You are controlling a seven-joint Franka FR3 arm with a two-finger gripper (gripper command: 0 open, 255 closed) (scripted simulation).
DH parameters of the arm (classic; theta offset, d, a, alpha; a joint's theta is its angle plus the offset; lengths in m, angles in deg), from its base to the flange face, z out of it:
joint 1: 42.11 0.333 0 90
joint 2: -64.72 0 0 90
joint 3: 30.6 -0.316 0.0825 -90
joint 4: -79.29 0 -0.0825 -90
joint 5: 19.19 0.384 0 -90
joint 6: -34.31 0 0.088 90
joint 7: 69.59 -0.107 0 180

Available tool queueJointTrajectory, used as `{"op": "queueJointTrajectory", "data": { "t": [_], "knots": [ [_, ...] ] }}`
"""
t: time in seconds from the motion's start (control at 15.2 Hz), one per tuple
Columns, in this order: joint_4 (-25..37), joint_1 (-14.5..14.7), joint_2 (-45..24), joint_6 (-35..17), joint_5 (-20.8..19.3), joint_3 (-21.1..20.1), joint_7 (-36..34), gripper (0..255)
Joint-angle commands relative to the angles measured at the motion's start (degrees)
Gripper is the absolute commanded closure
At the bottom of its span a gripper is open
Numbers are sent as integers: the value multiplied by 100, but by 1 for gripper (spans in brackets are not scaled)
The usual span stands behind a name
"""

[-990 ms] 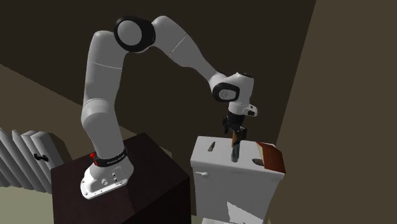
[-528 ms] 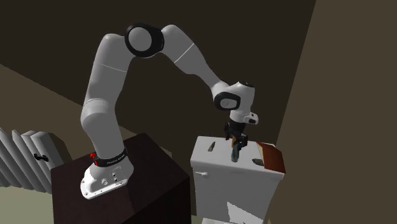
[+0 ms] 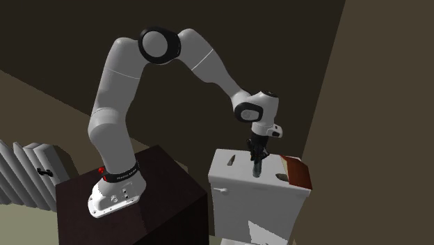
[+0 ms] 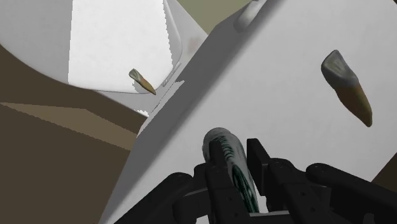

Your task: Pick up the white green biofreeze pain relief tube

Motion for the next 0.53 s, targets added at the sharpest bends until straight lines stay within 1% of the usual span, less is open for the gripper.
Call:
{"op": "queueJointTrajectory", "data": {
  "t": [0.0,0.2,0.46],
  "knots": [
    [-2,1,-3,0,0,-1,0,255],
    [-4,0,2,3,-2,1,1,255],
    [10,50,226,227,-119,71,-82,255]
  ]
}}
